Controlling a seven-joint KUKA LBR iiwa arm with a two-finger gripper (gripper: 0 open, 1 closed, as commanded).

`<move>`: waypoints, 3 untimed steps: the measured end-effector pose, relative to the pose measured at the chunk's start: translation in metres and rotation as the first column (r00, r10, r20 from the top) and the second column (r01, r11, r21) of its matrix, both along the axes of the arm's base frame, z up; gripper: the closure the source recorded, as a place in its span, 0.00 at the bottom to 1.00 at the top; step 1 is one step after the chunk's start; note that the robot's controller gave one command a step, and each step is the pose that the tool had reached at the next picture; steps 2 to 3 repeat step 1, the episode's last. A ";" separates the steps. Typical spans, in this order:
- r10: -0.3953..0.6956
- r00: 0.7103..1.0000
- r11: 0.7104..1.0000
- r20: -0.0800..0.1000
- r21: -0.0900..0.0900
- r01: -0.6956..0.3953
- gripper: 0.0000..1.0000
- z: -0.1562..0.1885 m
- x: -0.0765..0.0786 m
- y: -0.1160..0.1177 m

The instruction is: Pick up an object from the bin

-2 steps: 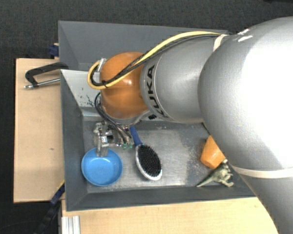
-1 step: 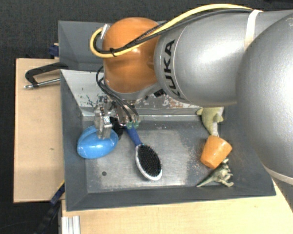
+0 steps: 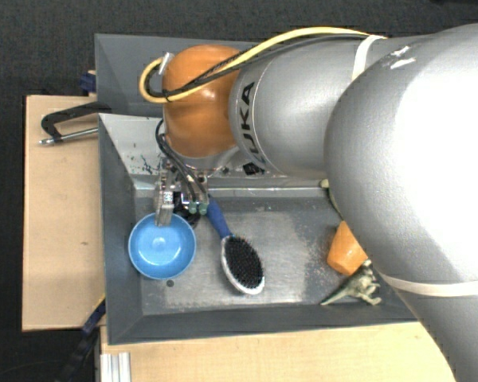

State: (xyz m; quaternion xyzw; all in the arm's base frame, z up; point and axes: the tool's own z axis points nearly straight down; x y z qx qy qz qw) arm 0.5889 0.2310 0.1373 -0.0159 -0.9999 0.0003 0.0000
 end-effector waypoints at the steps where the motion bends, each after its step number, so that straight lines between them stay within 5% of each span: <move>1: 0.037 0.999 0.999 0.016 0.006 -0.037 1.00 0.156 0.009 -0.004; 3: 0.037 0.999 0.999 0.016 0.006 -0.037 1.00 0.156 0.009 -0.004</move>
Offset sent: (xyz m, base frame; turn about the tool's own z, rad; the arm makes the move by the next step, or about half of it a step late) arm 0.0064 -0.0054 0.1493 -0.0362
